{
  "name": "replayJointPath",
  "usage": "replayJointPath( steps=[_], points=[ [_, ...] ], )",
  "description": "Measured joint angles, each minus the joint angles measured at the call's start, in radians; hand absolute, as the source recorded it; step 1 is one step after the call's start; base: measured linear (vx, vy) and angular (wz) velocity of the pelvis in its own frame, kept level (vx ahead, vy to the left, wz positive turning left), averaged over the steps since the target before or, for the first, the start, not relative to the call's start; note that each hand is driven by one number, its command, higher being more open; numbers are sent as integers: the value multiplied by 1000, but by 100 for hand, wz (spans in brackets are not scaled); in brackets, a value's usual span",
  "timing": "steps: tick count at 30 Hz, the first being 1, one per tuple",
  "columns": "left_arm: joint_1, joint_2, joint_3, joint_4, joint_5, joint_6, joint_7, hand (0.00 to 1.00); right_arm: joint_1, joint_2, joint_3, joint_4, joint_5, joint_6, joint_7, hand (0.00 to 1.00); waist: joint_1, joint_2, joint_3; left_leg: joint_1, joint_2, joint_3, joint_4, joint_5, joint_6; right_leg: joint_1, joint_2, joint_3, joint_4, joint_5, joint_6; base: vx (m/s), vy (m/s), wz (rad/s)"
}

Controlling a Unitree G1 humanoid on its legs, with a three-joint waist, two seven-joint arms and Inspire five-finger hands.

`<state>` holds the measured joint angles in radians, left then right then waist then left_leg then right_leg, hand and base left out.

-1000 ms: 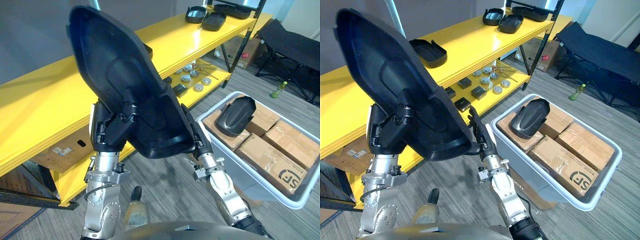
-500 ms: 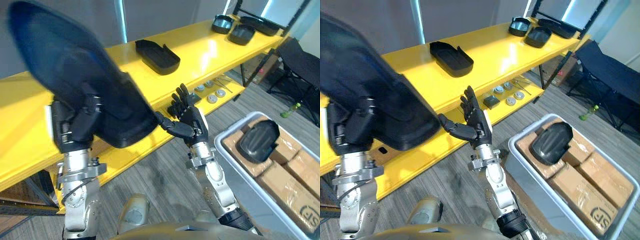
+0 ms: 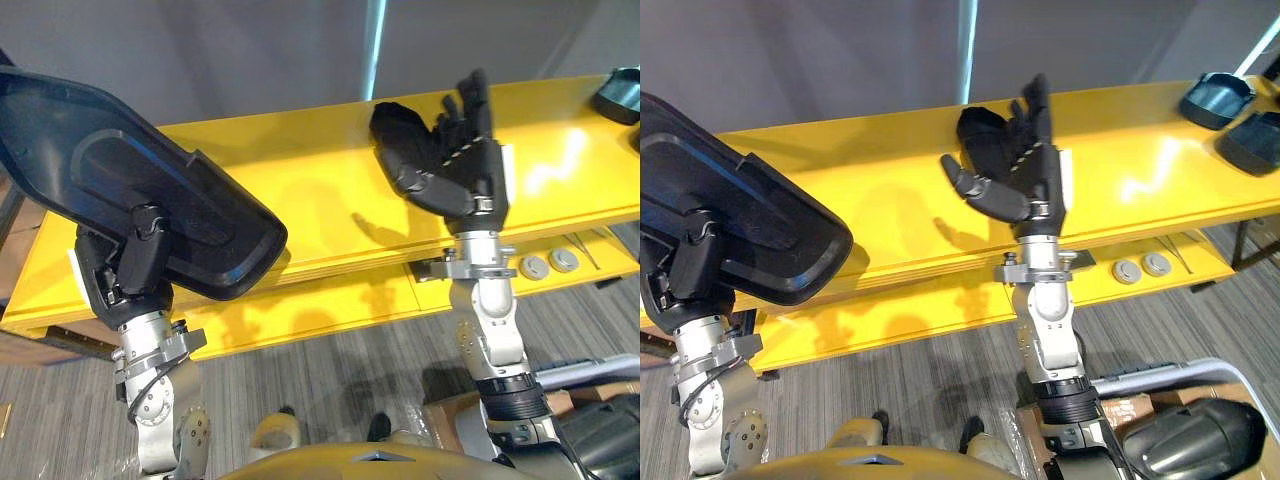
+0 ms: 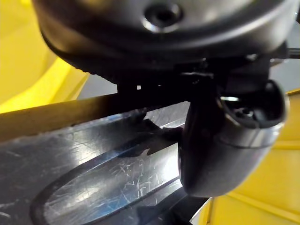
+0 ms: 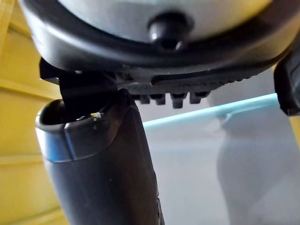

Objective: Walk over and take three plastic housings, then place them on the shelf

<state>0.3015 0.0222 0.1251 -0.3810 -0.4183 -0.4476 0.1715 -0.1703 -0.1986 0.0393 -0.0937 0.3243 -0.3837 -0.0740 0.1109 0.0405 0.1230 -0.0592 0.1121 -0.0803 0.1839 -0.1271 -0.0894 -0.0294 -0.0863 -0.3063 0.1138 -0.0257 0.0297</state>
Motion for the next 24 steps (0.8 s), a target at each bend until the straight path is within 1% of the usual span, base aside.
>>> replayJointPath(
  steps=[2, 3, 4, 5, 7, 8, 10, 11, 12, 13, 14, 15, 16, 17, 18, 19, 20, 22, 24],
  points=[
    [-1, 0, 1, 3, 16, 1, 1, 0, 25, 4, -4, -7, 1, 0, 3, 100, -5, -1, -1, -2, -3, -1, 0, 1, 1, 15, -1, -11, -16, 3, 3, 27, 20, 26],
    [-10, 0, -2, 20, 67, 11, -1, 0, 89, 11, -9, -46, 13, 1, 9, 100, -7, -4, -10, -6, -12, 3, -3, 9, 6, 32, -8, -34, -32, 4, 6, 33, 44, 45],
    [-13, 0, -2, 26, 87, 16, 0, 0, 114, 14, -11, -62, 19, 1, 16, 100, -10, -5, -13, -8, -14, 13, -6, 16, 10, 38, -14, -48, -33, 4, 6, 20, 62, 70],
    [-15, 1, -4, 40, 125, 21, 0, 0, 149, 19, -17, -84, 26, 1, 31, 100, -30, -5, -19, -19, -17, 62, -13, 33, 21, 42, -27, -74, -33, 3, 6, 8, 67, 64],
    [-35, 16, -20, 69, 192, 36, -2, 0, 174, 18, -50, -93, 45, 1, 55, 100, -51, -5, -21, -40, -31, 125, -14, 63, 37, 42, -53, -101, -33, 3, 6, -40, 111, 68],
    [-39, 23, -27, 77, 206, 44, -2, 0, 178, 18, -61, -93, 46, 4, 58, 100, -52, -4, -22, -41, -37, 127, -14, 70, 37, 42, -58, -104, -32, 3, 7, -64, 120, 48],
    [-38, 44, -36, 101, 288, 72, -1, 0, 190, 18, -82, -93, 46, 5, 76, 100, -57, -1, -23, -43, -57, 115, -7, 87, 35, 44, -77, -103, -28, 8, 14, -69, 78, 15],
    [-39, 52, -36, 102, 308, 87, 0, 0, 192, 17, -86, -93, 47, 5, 83, 100, -59, 0, -24, -41, -61, 111, -7, 87, 34, 45, -82, -102, -26, 10, 17, -90, 77, -6],
    [-38, 73, -36, 102, 337, 115, -3, 0, 193, 13, -93, -93, 58, 5, 95, 100, -62, 3, -25, -35, -67, 107, -12, 87, 34, 42, -92, -96, -23, 13, 23, -82, 72, -14],
    [-39, 84, -36, 102, 344, 125, -8, 0, 192, 9, -96, -93, 72, 4, 100, 100, -63, 6, -27, -31, -70, 110, -17, 81, 34, 38, -97, -91, -21, 13, 22, -153, 146, -36],
    [-40, 111, -38, 102, 349, 137, -33, 0, 192, 3, -104, -93, 93, 3, 106, 100, -65, 10, -29, -29, -70, 157, -19, 63, 42, 15, -110, -64, -2, 10, 34, -113, 111, -36],
    [-42, 122, -39, 102, 349, 145, -43, 0, 194, 5, -109, -93, 94, 3, 106, 100, -68, 10, -29, -27, -72, 174, -19, 60, 45, 11, -116, -54, 6, 10, 39, -174, 171, -43],
    [-49, 141, -42, 102, 349, 173, -66, 0, 202, 8, -111, -93, 93, 3, 105, 100, -83, 9, -29, -14, -84, 193, -30, 56, 53, 17, -128, -38, 8, 16, 52, -110, 132, -27],
    [-67, 160, -43, 104, 350, 201, -89, 0, 203, 9, -110, -96, 94, 3, 110, 100, -96, 7, -31, 5, -90, 228, -54, 62, 56, 24, -142, -26, 4, 27, 68, -125, 153, -21],
    [-90, 176, -45, 107, 348, 221, -110, 0, 203, 9, -111, -102, 97, 3, 118, 100, -111, 7, -31, 17, -94, 259, -73, 70, 63, 26, -152, -18, -1, 34, 77, -55, 92, -9],
    [-108, 188, -49, 109, 348, 236, -124, 0, 203, 9, -111, -105, 103, 3, 127, 100, -119, 7, -31, 27, -98, 273, -90, 82, 69, 27, -158, -15, -5, 38, 83, -52, 82, -13],
    [-147, 210, -57, 123, 348, 256, -150, 0, 203, 9, -108, -106, 123, 3, 141, 100, -124, 8, -32, 51, -107, 296, -133, 106, 77, 27, -162, -1, -14, 43, 90, -55, 96, -28],
    [-217, 249, -71, 179, 346, 278, -173, 0, 204, 9, -105, -106, 120, 7, 164, 100, -130, 8, -36, 78, -117, 318, -192, 135, 81, 23, -158, 14, -31, 50, 91, -48, 86, -30],
    [-303, 296, -74, 278, 329, 301, -185, 0, 203, 8, -97, -106, 115, 18, 187, 100, -147, 7, -51, 88, -121, 335, -244, 161, 82, 9, -152, 25, -54, 73, 90, -2, 41, -20]
  ],
)
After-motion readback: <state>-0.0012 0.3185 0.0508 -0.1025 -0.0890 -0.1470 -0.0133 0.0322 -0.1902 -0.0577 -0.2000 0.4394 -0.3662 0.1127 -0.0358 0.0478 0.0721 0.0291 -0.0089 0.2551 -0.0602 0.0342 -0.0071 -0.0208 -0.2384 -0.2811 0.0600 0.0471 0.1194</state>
